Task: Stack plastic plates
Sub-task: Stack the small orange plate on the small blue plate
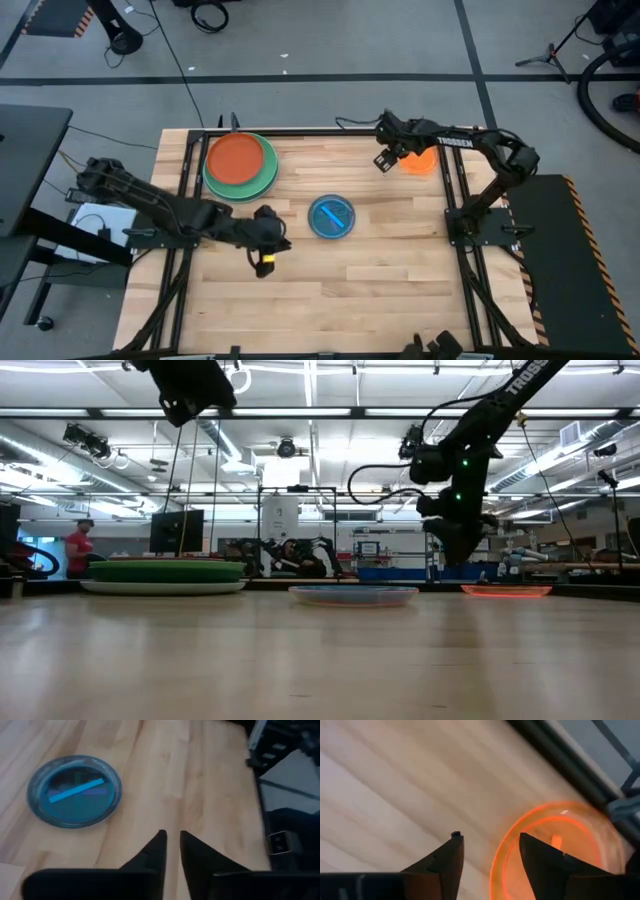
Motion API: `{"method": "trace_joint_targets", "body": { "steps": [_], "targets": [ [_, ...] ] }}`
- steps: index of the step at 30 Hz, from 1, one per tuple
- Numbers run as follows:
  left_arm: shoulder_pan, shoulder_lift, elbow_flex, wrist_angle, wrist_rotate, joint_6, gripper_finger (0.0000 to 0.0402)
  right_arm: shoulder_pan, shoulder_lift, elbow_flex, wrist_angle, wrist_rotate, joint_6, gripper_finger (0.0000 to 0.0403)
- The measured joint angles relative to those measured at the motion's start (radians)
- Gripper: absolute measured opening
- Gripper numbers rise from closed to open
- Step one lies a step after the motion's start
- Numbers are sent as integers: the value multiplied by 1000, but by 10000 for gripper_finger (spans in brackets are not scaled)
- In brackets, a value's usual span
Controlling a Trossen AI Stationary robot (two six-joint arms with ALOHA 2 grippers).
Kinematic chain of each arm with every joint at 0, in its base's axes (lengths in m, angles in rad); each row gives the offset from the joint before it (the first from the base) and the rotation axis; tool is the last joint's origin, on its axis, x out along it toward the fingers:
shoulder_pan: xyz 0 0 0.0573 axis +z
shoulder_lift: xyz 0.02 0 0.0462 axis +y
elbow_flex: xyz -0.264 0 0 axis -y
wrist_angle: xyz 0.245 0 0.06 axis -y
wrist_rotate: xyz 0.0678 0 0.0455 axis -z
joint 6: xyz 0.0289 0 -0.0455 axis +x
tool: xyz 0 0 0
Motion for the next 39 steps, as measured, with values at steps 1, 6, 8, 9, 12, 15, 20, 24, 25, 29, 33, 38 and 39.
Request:
{"method": "trace_joint_targets", "body": {
  "steps": [1,6,8,9,12,15,20,24,25,29,33,38,39],
  "targets": [
    [13,-12,0,-1,19,2,69,-2,0,15,-2,0,0,207],
    [44,-66,0,-23,43,81,121,-23,1,81,3,-14,68,221],
    [48,-77,0,-32,43,112,134,-30,22,100,-6,-33,114,220],
    [47,-80,0,-30,43,117,139,-32,38,104,-15,-37,135,220],
    [35,-80,0,-43,44,118,143,-17,104,103,-42,-48,186,219],
    [8,-80,0,-59,44,118,144,14,167,102,-50,6,238,219],
    [-37,-80,0,-115,45,111,144,59,197,102,-27,69,264,219],
    [-50,-88,0,-141,43,136,144,49,197,103,-60,42,283,217],
    [-50,-88,0,-141,41,144,144,42,197,103,-68,32,278,216],
    [-50,-92,0,-141,39,165,144,26,197,98,-90,24,274,200],
    [-56,-92,0,-157,39,164,144,27,197,69,-107,33,254,181],
    [-78,-92,0,-161,39,165,144,28,198,33,-149,117,248,166],
    [-84,-92,0,-162,39,165,144,27,198,32,-158,136,248,165]
  ]
}}
